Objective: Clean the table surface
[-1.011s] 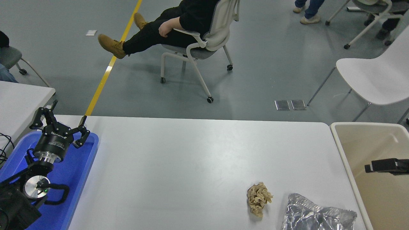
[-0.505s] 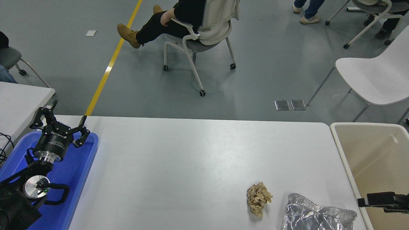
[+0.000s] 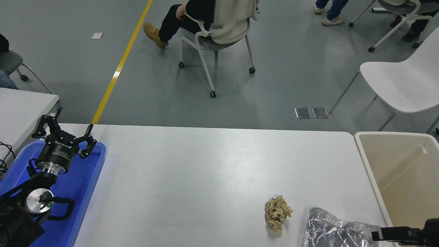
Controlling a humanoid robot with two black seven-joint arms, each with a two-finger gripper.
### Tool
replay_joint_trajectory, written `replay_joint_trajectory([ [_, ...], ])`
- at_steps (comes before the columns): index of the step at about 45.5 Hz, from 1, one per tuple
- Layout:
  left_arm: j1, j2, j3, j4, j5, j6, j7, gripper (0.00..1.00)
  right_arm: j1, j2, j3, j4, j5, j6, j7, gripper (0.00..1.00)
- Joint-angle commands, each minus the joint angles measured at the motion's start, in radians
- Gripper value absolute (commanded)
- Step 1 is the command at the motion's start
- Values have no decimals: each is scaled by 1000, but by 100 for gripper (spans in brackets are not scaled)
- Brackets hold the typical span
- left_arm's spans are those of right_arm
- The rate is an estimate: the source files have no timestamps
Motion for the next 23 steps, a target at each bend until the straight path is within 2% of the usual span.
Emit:
replay_joint_trajectory([
  [1, 0, -1, -1, 0, 1, 0, 0, 100, -43, 25, 3, -6, -1, -59, -1, 99],
  [23, 0, 0, 0, 0, 0, 0, 0, 100, -168, 155, 3, -141, 1, -186, -1, 98],
])
